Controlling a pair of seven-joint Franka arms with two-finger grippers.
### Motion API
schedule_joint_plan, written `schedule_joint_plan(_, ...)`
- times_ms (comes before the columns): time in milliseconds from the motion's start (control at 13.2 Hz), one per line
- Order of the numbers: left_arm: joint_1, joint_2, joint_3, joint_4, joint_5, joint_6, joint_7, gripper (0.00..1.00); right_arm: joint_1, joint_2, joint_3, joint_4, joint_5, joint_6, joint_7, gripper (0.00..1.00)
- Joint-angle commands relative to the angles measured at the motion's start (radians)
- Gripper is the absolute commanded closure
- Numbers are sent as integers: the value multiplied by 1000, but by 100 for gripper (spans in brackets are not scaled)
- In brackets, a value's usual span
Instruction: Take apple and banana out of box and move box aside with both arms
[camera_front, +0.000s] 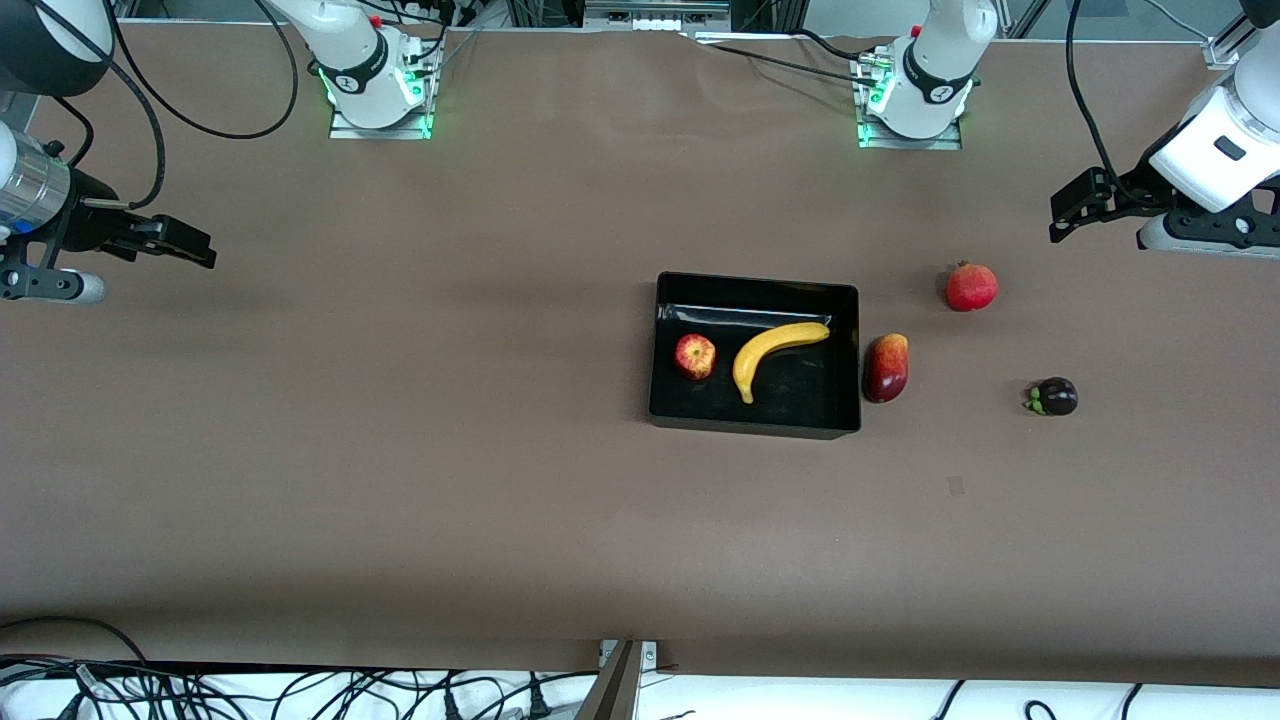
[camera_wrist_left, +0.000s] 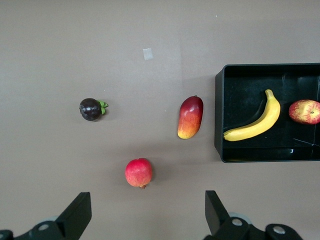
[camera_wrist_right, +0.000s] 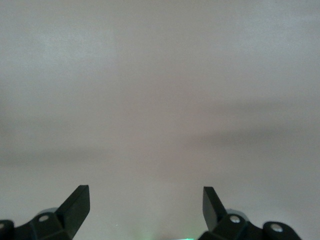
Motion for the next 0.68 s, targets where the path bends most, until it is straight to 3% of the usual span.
schedule_joint_plan(0, 8, -27, -5, -11, -8, -2, 21, 0, -12, 0, 4, 8, 22, -15, -8, 0)
schedule_joint_plan(151, 11, -3, 4, 31, -8, -12, 36, 0, -12, 0, 4, 8, 22, -14, -10, 0)
schedule_joint_plan(604, 8, 23, -8, 38, -17, -14, 36, 0, -12, 0, 4, 8, 26, -15, -10, 0)
